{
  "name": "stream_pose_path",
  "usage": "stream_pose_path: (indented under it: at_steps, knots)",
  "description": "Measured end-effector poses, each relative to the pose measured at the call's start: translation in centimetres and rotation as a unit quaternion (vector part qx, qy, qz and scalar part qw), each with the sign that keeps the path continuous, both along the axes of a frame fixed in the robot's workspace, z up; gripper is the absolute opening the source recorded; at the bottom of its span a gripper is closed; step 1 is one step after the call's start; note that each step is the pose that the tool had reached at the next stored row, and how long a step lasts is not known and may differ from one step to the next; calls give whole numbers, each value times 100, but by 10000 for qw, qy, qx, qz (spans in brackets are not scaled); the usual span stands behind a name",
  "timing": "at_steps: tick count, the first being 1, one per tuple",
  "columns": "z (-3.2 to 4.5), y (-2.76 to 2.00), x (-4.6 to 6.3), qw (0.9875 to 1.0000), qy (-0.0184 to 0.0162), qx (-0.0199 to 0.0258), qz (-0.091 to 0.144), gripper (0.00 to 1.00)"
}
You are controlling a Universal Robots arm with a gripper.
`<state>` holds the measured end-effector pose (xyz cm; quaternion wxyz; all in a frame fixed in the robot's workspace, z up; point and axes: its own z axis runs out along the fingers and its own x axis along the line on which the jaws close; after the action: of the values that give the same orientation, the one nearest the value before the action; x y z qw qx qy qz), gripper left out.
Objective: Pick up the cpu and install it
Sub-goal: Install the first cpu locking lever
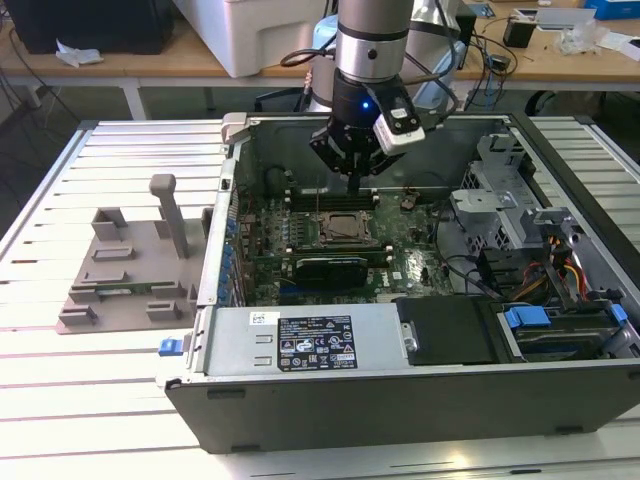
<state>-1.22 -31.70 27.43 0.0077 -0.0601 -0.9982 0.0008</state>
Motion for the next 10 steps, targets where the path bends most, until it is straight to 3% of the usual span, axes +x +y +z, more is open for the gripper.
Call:
stream_pose_path:
  at_steps: [3, 5, 8, 10]
  knots:
    - [0, 0, 0, 9994, 0, 1, 343, 11]
    - [0, 0, 0, 9970, 0, 3, 773, 11]
    - [-1, 0, 0, 9935, 0, 4, 1137, 11]
    - [-1, 0, -7, 9934, 0, 3, 1144, 11]
